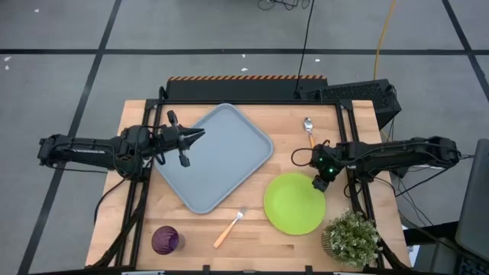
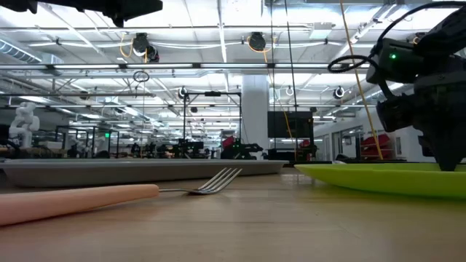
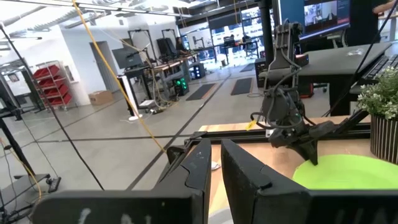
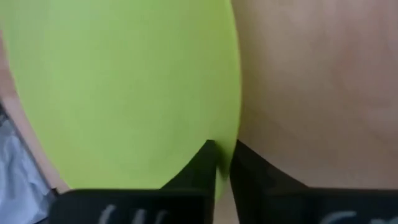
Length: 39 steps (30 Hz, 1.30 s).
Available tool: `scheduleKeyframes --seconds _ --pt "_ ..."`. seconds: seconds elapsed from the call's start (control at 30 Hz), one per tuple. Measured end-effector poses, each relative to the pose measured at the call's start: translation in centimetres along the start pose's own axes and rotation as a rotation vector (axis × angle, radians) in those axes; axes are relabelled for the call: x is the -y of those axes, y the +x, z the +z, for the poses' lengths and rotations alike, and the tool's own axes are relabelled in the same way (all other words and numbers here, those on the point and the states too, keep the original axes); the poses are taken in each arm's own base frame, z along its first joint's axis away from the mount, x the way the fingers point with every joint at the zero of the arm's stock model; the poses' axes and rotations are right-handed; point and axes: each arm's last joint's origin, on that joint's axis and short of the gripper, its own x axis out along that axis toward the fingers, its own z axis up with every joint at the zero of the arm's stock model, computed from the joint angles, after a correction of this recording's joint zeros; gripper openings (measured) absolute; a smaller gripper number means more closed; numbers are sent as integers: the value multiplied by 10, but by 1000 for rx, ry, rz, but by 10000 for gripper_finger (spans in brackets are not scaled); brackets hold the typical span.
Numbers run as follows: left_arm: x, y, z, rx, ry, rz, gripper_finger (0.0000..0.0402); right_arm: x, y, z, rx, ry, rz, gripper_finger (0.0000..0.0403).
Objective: Pick and place plate/cup/fork/spoon on tray
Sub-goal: Put the green plate on the gray serving tray
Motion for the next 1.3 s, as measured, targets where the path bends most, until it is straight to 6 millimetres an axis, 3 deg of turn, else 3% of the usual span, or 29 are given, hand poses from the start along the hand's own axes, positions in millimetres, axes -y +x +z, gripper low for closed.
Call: scheduleKeyframes --seconds 0.67,1.1,1.3 --pt "0 0 1 5 -3 1 42 -13 -3 16 113 85 182 0" --pt "0 0 1 13 -8 3 42 -26 -21 39 293 159 436 1" --pt "-1 0 2 25 -12 6 42 -26 -28 48 423 225 450 1"
